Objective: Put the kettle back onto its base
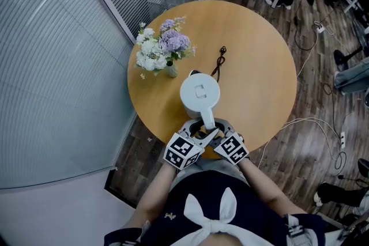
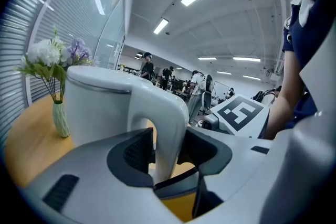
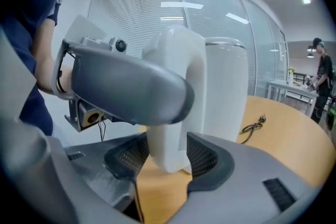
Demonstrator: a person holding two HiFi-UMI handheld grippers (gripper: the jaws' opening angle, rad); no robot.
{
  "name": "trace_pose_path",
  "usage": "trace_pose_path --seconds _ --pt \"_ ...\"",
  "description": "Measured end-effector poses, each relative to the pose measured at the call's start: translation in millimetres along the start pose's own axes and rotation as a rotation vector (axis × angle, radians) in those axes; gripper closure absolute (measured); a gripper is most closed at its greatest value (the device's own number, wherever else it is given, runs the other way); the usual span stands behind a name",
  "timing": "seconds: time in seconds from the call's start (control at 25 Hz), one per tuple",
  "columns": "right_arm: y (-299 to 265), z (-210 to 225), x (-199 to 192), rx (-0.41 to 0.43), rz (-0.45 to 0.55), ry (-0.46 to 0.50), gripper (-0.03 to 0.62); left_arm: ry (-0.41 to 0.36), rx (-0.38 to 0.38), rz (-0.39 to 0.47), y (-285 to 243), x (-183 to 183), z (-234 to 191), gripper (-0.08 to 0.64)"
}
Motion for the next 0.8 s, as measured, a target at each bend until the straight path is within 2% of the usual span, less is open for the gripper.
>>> trace_pose_path --seconds 0.44,0.6,0.8 --pt "36.7 -3.8 6.2 -0.038 0.019 -0.046 0.385 0.033 0.074 0.059 30.4 2.5 2.3 0.371" --pt "54.9 -4.1 15.6 -0.045 0.073 -0.072 0.386 0.051 0.120 0.084 43.3 4.5 0.1 0.371" --pt "78.4 -4.1 39.0 -0.071 0.171 -0.099 0.413 0.033 0.161 0.140 57.5 19.8 6.7 0.393"
Point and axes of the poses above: the fingertips, and each gripper's own axes: y backward along the fingers, z to its right, x out of its top, the point moved 4 cm from there along y, backward along the fingers, and after that the axes turned 5 degrees about -z, right-handed, at the moved point
